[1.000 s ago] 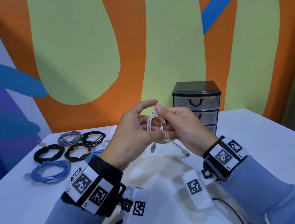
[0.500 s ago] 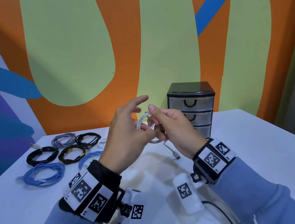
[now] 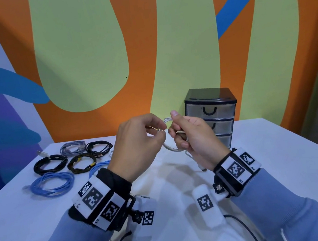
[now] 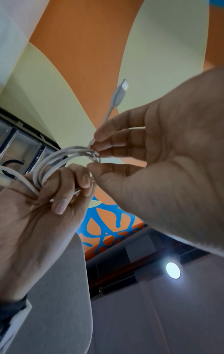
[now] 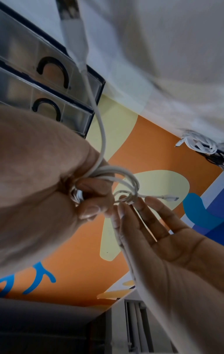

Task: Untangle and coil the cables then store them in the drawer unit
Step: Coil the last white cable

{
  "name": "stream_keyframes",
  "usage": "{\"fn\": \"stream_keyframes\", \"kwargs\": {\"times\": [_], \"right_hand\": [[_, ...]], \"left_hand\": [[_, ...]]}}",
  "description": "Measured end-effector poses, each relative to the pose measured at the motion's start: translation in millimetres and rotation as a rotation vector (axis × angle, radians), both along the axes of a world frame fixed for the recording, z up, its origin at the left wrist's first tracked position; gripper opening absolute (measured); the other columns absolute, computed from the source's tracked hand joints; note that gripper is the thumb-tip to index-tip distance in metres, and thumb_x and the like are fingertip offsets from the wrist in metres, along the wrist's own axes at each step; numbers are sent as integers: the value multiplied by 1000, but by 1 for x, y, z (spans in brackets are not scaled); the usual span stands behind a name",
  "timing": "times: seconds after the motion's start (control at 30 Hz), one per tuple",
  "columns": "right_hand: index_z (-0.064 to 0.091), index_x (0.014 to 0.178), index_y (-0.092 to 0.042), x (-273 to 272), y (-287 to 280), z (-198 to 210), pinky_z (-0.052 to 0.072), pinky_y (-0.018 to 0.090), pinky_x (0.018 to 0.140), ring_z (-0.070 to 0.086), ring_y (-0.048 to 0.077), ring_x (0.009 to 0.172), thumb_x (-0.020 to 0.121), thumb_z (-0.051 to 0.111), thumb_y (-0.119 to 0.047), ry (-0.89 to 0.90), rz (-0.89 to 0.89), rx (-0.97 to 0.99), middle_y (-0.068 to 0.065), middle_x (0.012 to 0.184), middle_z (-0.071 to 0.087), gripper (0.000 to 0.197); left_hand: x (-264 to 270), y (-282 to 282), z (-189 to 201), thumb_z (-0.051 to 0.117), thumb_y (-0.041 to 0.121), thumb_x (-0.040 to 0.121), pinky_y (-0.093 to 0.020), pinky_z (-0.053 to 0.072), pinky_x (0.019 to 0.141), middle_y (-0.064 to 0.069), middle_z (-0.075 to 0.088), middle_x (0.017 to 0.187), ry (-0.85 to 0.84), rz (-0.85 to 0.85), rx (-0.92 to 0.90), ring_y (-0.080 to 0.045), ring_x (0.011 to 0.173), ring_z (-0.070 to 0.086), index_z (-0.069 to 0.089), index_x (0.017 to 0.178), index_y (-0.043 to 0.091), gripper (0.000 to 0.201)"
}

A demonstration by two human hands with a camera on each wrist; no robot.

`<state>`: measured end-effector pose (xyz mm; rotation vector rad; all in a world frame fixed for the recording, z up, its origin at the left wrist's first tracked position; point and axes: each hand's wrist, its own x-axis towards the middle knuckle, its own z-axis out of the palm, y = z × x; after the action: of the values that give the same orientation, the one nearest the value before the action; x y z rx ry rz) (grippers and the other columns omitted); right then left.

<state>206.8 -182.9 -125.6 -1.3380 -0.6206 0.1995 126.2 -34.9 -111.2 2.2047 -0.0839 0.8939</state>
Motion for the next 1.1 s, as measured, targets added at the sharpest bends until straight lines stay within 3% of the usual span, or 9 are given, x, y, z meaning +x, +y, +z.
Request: {"fn": "stream_keyframes", "kwargs": {"times": [0.17, 0.27, 0.33, 0.4, 0.53, 0.67, 0.8, 0.9, 1.1], "right_hand": [[41, 73, -17, 2, 0, -2, 16, 31, 54, 24, 16, 53, 108, 51, -44, -69, -116, -98, -1, 58, 32, 45], [47, 77, -13, 2, -1, -2, 19, 25, 49, 29, 16, 49, 107, 51, -45, -86, -113, -132, 2, 54, 36, 45], [50, 80, -9, 2, -2, -1, 23, 19, 44, 31, 15, 45, 108, 52, -43, -78, -95, -128, 4, 53, 39, 44], [50, 80, -9, 2, -3, -1, 24, 17, 42, 34, 13, 44, 107, 53, -43, -54, -88, -117, 5, 56, 45, 43], [45, 72, -15, 4, -4, 0, 26, 17, 42, 50, 15, 48, 108, 53, -38, 34, -53, -85, 4, 79, 67, 44], [46, 72, -14, 1, -3, 2, 30, 18, 42, 52, 17, 48, 109, 51, -37, 53, -22, -80, 6, 78, 70, 44], [46, 71, -16, 0, -5, 2, 27, 19, 45, 58, 17, 55, 107, 54, -42, 73, -15, -87, 2, 91, 70, 45], [44, 71, -17, -2, -6, 4, 27, 20, 45, 54, 16, 48, 108, 52, -41, 103, 56, -56, 1, 88, 69, 45], [52, 96, -13, -4, -2, 4, 26, 21, 46, 49, 15, 49, 108, 51, -41, 74, 54, -9, -1, 75, 64, 31]], "left_hand": [[-1, 3, 1, 76, 4, 87, -38, 61, 78, 1, 79, 92, 103, -96, -237, -13, 82, 76, 64, 106, 26, 32], [-1, 6, 1, 76, -6, 85, -31, 56, 69, -10, 79, 97, 196, -182, -422, -23, 79, 75, 61, 114, 22, 43], [-2, 5, 2, 77, -8, 83, -38, 54, 71, -14, 77, 101, 215, -217, -472, -35, 81, 74, 60, 116, 22, 48], [-3, 3, 2, 79, -8, 81, -42, 54, 72, -14, 73, 109, 193, -231, -449, -31, 78, 75, 60, 115, 23, 50], [-3, -2, 0, 80, -9, 82, -18, 52, 60, -10, 65, 114, 171, -264, -430, -21, 74, 70, 61, 112, 20, 46], [-2, -1, -1, 80, -8, 80, -24, 52, 69, -7, 62, 111, 155, -259, -468, -20, 72, 65, 63, 110, 19, 45], [-2, -2, 0, 77, -10, 82, -40, 50, 77, -8, 62, 110, 152, -293, -475, -24, 74, 67, 63, 109, 19, 43], [-1, 0, 0, 77, -12, 83, -41, 48, 78, -7, 61, 106, 155, -315, -504, -25, 73, 65, 64, 110, 19, 42], [-1, 0, 0, 80, -9, 82, -46, 47, 78, -6, 62, 104, 138, -331, -537, -27, 78, 64, 64, 109, 19, 42]]}}
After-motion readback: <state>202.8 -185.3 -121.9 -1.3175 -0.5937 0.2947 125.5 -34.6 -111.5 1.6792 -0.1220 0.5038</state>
